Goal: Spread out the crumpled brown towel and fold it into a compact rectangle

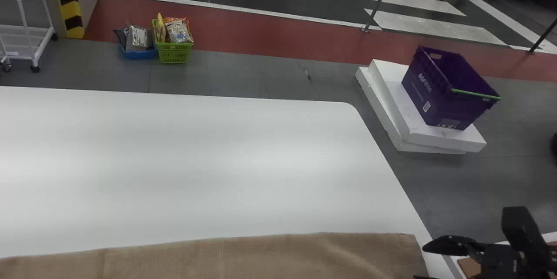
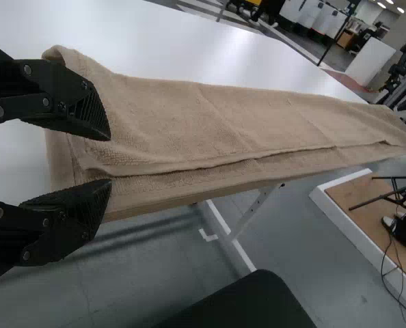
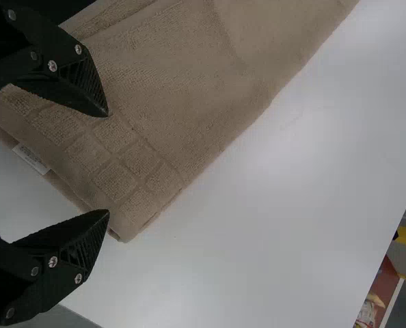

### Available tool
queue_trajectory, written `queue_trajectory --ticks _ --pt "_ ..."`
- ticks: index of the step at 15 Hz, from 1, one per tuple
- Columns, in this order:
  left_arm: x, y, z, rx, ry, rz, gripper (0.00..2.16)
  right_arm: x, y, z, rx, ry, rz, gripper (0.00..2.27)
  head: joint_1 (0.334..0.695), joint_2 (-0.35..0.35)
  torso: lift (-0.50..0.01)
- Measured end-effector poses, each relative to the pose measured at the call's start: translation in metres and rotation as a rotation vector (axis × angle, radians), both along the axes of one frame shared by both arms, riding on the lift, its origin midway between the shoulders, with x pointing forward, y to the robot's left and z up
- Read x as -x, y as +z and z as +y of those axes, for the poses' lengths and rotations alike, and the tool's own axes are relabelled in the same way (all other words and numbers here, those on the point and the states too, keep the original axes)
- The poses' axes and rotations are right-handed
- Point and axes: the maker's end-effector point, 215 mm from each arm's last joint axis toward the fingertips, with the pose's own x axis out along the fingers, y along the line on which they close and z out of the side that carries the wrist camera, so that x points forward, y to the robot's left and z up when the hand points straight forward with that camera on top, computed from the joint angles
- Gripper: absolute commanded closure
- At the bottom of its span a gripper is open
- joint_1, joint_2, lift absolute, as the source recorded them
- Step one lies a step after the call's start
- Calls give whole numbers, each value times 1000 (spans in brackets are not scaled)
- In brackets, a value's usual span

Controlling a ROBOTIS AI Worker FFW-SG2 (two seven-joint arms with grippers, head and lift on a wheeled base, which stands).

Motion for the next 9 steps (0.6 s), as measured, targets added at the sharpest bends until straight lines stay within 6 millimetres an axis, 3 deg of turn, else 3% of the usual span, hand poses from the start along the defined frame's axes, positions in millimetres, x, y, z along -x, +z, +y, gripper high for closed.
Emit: queue_trajectory --ticks 9 --pt "-3 -4 1 -18 -1 27 1021 0 -3 2 -2 12 -3 390 695 -331 -127"
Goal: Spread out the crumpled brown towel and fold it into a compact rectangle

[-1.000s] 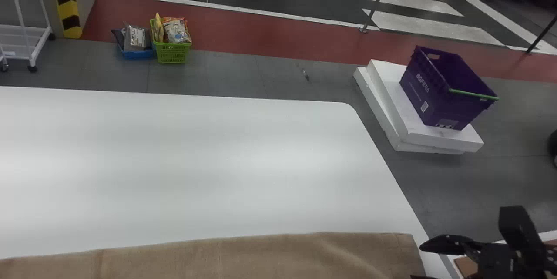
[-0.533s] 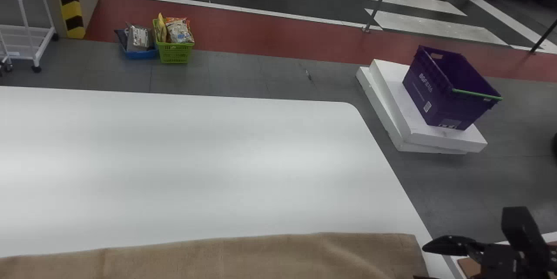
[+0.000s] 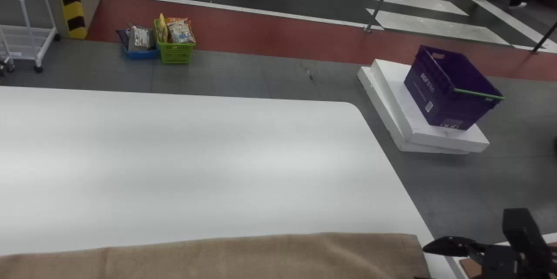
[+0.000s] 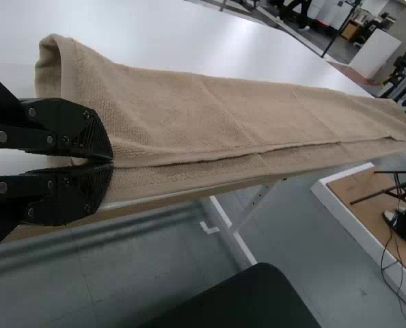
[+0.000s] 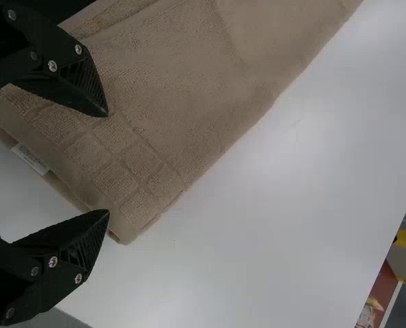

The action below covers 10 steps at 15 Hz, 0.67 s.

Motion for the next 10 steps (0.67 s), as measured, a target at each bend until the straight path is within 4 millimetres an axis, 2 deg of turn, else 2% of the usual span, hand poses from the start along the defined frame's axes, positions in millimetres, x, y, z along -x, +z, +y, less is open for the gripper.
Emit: queue_trajectory --ticks 6,10 --pt "12 22 2 -14 4 -21 1021 0 -1 2 -3 4 1 390 695 -331 -127" --pt "27 24 2 -27 3 -10 1021 -2 0 5 -9 8 -4 390 695 -335 -127"
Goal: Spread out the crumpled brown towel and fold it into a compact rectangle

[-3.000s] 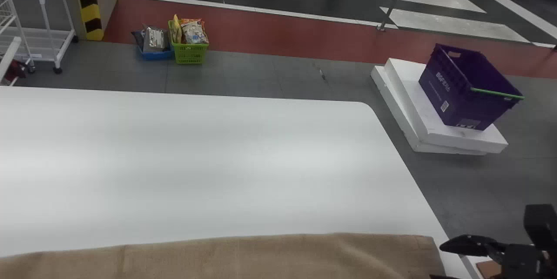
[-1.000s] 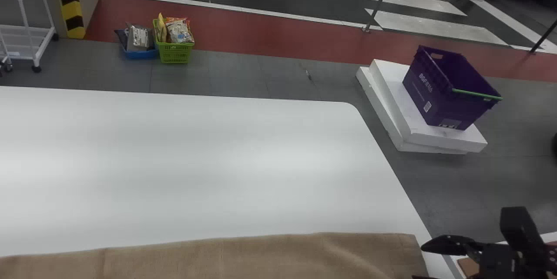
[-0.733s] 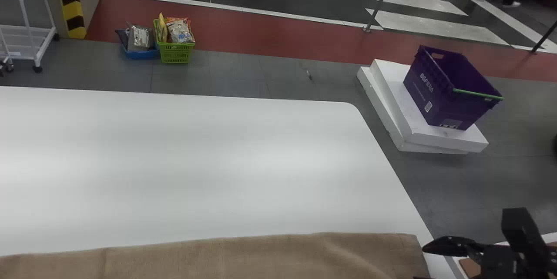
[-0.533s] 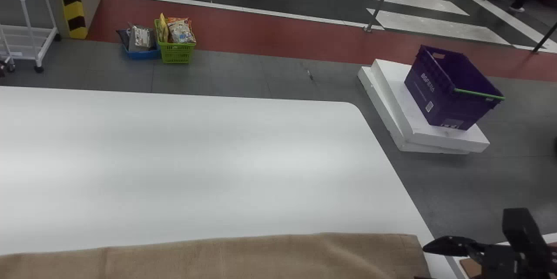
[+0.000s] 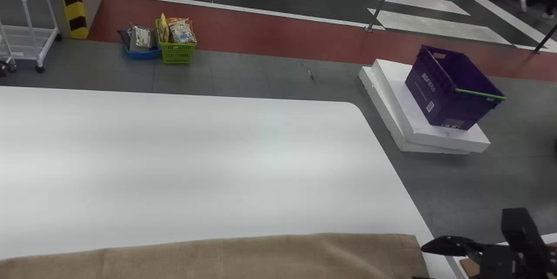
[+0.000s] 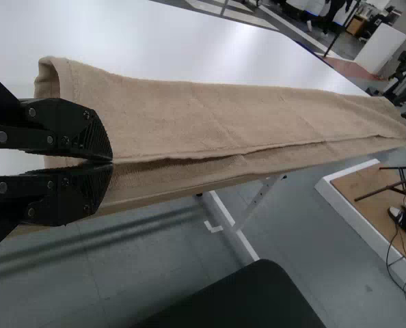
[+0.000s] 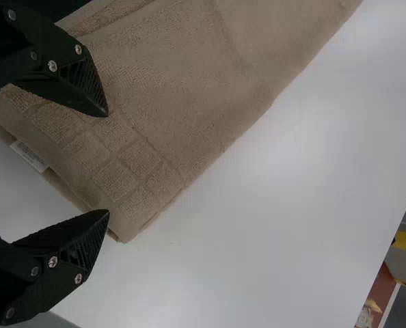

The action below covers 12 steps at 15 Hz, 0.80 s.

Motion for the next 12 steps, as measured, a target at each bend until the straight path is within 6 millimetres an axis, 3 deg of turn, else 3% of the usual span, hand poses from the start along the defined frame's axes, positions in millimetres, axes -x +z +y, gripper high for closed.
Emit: queue_trajectory --ticks 7,12 --pt "5 -10 -13 15 -19 25 1021 -3 5 14 -9 24 -16 275 695 -332 -127" --pt "8 -19 -22 13 -42 51 1021 -13 40 31 -34 27 -93 272 695 -314 -127"
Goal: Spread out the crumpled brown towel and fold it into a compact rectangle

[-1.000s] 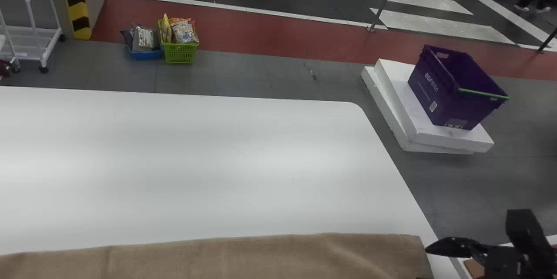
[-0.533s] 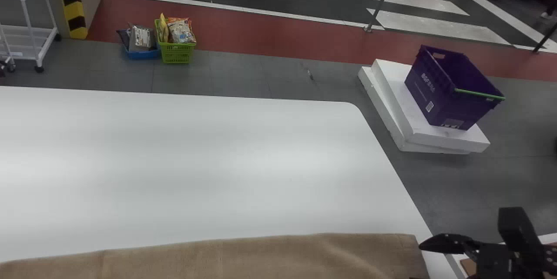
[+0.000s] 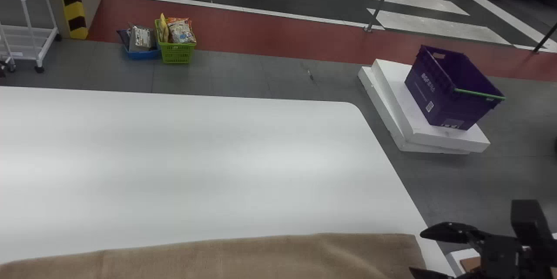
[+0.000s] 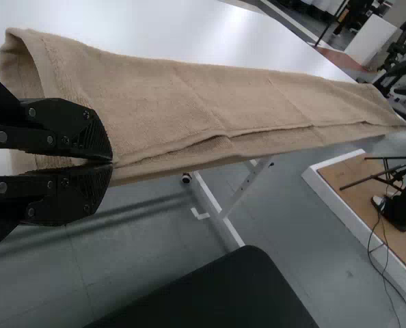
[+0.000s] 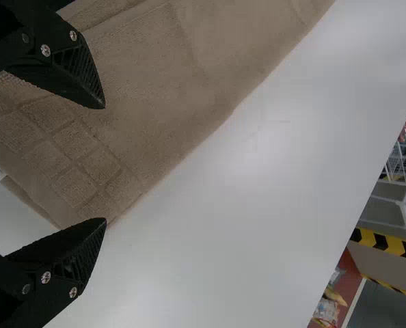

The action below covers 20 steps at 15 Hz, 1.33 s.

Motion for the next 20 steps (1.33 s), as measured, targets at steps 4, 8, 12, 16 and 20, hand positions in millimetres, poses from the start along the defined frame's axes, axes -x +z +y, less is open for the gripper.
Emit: queue_trajectory --ticks 4,8,12,16,20 --pt "-2 -4 -2 2 -2 5 1021 -13 16 71 -15 96 -16 272 695 -187 -127" --pt "-4 -3 -2 5 1 -1 1021 -12 6 143 9 189 50 279 695 -1 -127" --pt "-7 -3 -4 2 -3 -3 1021 5 -15 185 61 263 156 323 695 103 -127" --pt "-8 -4 -4 2 -3 -4 1021 20 -32 213 101 337 198 367 695 176 -127" --pt "-9 -3 -4 2 -4 -6 1021 22 -39 245 117 397 203 417 695 238 -127"
